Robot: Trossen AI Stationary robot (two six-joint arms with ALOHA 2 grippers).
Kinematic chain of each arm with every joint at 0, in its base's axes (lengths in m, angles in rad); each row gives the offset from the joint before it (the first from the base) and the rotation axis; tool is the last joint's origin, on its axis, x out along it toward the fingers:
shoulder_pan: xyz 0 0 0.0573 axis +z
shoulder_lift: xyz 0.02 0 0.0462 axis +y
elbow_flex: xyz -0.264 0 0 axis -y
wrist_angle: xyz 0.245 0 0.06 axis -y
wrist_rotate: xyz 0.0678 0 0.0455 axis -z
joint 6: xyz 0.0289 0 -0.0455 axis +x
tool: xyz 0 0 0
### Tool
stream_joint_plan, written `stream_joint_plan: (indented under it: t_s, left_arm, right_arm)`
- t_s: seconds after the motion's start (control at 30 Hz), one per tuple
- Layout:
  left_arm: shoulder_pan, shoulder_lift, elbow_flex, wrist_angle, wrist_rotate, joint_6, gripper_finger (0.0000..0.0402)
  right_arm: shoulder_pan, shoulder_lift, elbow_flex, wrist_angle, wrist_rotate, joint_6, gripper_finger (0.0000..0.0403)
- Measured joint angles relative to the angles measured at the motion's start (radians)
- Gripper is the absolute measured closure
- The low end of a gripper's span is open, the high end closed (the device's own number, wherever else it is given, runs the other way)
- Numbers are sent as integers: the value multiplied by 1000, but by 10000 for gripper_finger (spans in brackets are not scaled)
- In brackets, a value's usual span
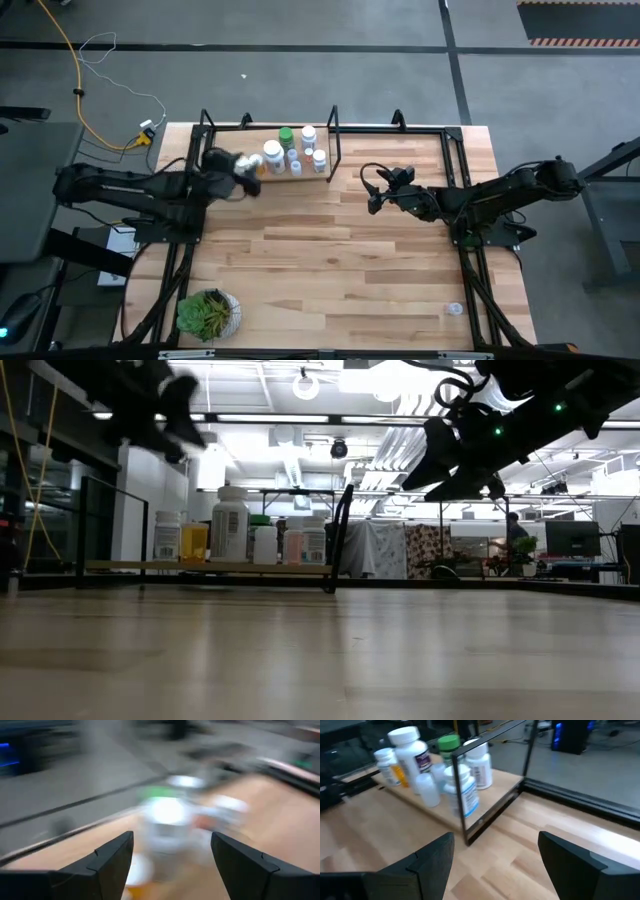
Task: Pick and place medicine bottles onto shelf by color
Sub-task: Put the small green pill bottle on the shelf
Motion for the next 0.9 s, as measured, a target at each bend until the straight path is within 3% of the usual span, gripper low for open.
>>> stream_joint_plan:
  t_s: [0.1, 0.23, 0.37, 0.5, 0.6, 0.7, 0.8, 0.9]
  left_arm:
    - [-118, -47, -2, 120, 213, 215, 144]
    - [-291, -72, -84, 442, 412, 471, 144]
    - [-402, -74, -244, 843, 390, 647, 144]
    - [-428, -74, -375, 1113, 408, 716, 144]
    - [-428, -99, -385, 1150, 413, 733, 144]
    - [-428, -130, -360, 1099, 430, 734, 145]
    - [-428, -147, -340, 1005, 423, 718, 145]
    - [-428, -154, -332, 971, 366, 715, 145]
  right_arm:
    - [0, 0, 0, 22, -60, -33, 124]
    - [0, 0, 0, 114, -221, -121, 124]
    - [3, 0, 0, 238, -406, -167, 124]
    - [39, -4, 27, 242, -487, -166, 124]
    - [77, -26, 124, 32, -500, -143, 124]
    - [109, -36, 295, -348, -472, -78, 124]
    - [157, -14, 464, -697, -352, 4, 124]
    - [206, 10, 560, -880, -227, 57, 124]
